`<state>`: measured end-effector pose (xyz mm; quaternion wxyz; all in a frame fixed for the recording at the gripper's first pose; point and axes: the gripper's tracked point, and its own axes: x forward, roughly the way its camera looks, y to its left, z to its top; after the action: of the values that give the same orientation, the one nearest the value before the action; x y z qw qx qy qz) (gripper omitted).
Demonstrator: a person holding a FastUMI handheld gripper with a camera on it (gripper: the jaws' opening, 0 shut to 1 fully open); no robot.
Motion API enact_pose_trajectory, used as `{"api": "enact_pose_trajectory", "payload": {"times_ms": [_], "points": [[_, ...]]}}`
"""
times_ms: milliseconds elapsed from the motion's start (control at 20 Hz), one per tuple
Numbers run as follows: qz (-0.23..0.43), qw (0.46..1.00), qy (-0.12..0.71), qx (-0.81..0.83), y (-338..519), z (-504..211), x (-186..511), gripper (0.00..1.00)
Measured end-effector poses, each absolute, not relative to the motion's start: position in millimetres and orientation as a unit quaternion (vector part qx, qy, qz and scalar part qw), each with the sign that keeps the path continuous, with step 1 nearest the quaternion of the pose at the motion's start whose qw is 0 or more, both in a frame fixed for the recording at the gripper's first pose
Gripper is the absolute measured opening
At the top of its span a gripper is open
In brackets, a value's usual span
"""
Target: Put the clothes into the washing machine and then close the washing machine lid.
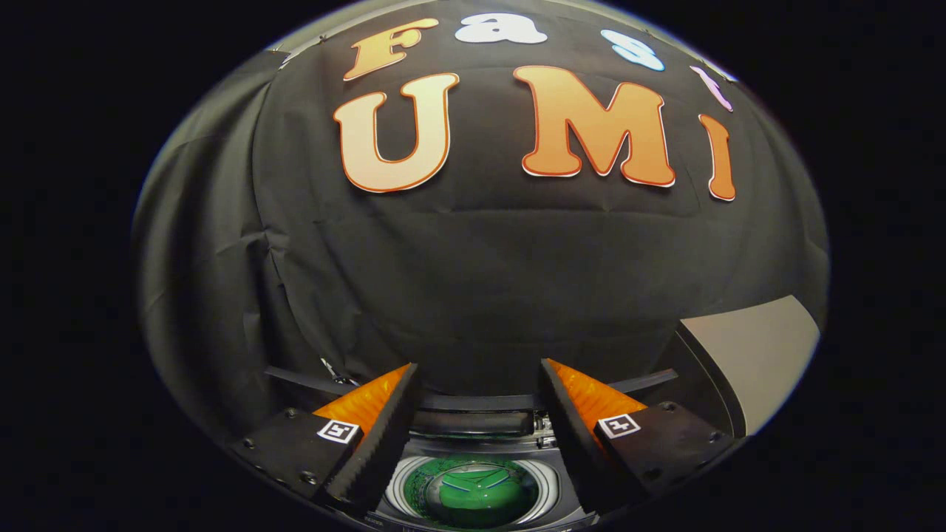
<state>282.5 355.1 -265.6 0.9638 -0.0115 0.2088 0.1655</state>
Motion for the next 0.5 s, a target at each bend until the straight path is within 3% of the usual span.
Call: {"api": "enact_pose_trajectory", "payload": {"times_ms": [500], "points": [[0.164,0.970,0.179,-0.010,347.3,-272.6,250.3,1.00]]}}
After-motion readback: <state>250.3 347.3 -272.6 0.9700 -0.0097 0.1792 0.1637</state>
